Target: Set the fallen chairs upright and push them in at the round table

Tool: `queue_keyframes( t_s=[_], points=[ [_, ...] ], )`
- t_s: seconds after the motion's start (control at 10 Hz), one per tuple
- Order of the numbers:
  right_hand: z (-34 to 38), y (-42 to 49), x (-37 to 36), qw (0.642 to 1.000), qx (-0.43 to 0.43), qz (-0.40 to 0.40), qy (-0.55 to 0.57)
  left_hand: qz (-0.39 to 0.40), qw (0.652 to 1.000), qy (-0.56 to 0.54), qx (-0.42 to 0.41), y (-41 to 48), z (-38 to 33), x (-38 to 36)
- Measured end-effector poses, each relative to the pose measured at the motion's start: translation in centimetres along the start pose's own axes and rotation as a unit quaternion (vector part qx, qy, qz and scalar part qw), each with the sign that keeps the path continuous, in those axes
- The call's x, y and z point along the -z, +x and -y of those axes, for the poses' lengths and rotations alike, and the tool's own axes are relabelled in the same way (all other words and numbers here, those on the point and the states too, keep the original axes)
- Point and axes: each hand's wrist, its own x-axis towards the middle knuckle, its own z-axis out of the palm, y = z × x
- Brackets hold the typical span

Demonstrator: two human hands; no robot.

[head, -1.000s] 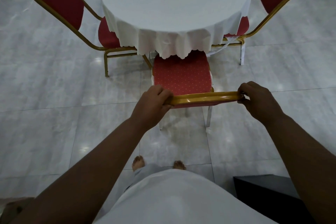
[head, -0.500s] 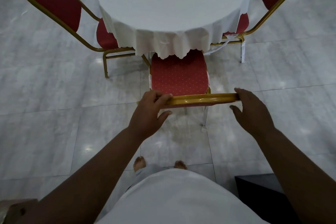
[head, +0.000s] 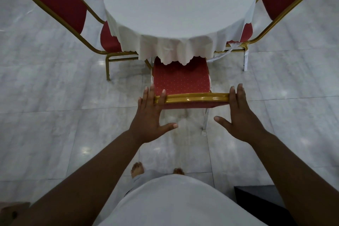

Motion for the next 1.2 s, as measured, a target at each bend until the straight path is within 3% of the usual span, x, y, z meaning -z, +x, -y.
queue_keyframes(
  t_s=[0.8,1.0,1.2],
  points=[
    [-1.2,7.4,0.9,0.999,-0.005,0.022,0.041,-0.001,1.0,0.001,0.005,6.8,2.9,1.5],
    [-1.7,9.1,3.4,0.988,-0.094,0.025,0.119,-0.002,0.999,-0.031,0.016,9.4,4.0,3.5],
    [-3.2,14.4,8.8,0.972,-0.208,-0.028,0.107,0.056,0.998,0.012,0.001,19.9,6.0,9.1]
  ],
)
